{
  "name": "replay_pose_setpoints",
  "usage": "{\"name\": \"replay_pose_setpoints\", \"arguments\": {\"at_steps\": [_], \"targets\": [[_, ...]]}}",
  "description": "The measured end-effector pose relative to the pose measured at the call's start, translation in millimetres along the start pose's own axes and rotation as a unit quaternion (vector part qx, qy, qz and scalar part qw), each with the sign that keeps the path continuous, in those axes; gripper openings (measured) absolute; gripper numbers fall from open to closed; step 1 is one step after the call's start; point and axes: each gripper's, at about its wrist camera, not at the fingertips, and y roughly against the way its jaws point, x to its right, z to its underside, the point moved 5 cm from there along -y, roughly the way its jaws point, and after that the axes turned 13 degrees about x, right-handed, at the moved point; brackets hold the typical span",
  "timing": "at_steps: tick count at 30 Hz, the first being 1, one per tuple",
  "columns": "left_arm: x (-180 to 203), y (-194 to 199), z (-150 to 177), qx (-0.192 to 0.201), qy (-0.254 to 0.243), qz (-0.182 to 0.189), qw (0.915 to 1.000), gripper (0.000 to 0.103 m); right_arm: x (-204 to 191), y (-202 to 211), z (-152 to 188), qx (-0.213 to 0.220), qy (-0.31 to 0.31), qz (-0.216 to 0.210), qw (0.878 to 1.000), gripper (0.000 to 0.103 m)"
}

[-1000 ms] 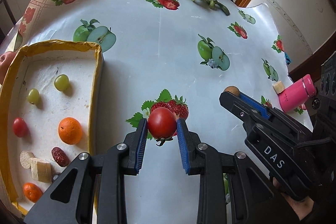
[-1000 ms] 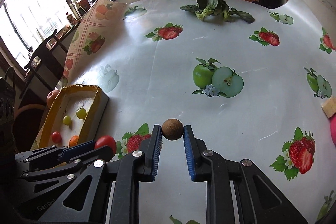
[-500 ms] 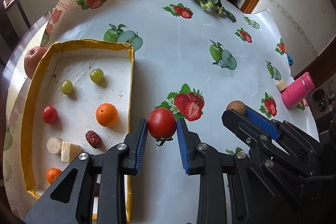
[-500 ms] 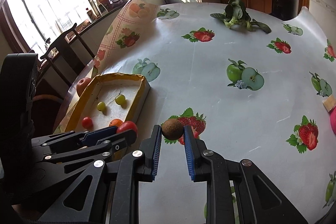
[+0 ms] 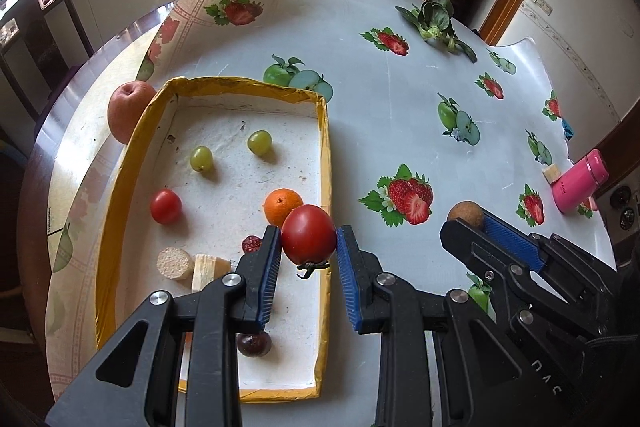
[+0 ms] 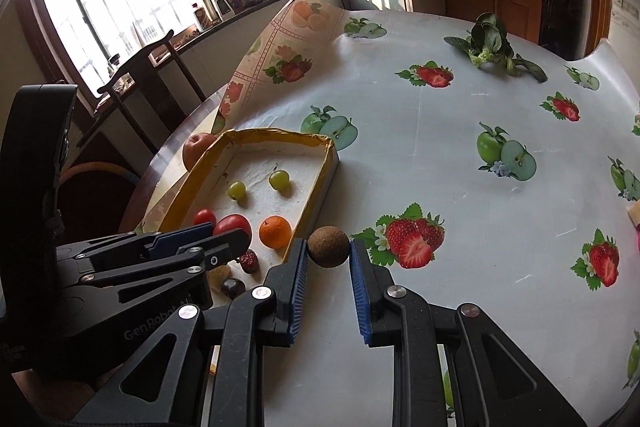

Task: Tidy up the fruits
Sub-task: 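Carry the tomato and kiwi into the tray and open both tools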

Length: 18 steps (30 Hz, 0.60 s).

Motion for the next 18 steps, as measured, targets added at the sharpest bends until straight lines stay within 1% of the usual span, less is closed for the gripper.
{"name": "replay_pose_setpoints", "arguments": {"at_steps": [9,18], "targets": [[-25,4,5,-0.001,0.013,-0.017,0.9998,0.026,-21,-8,2,-0.007,0.012,-0.013,1.000,0.022],[-41,0,7,-0.005,0.021,-0.025,0.9995,0.026,-29,-16,2,-0.011,0.015,-0.020,1.000,0.022]]}}
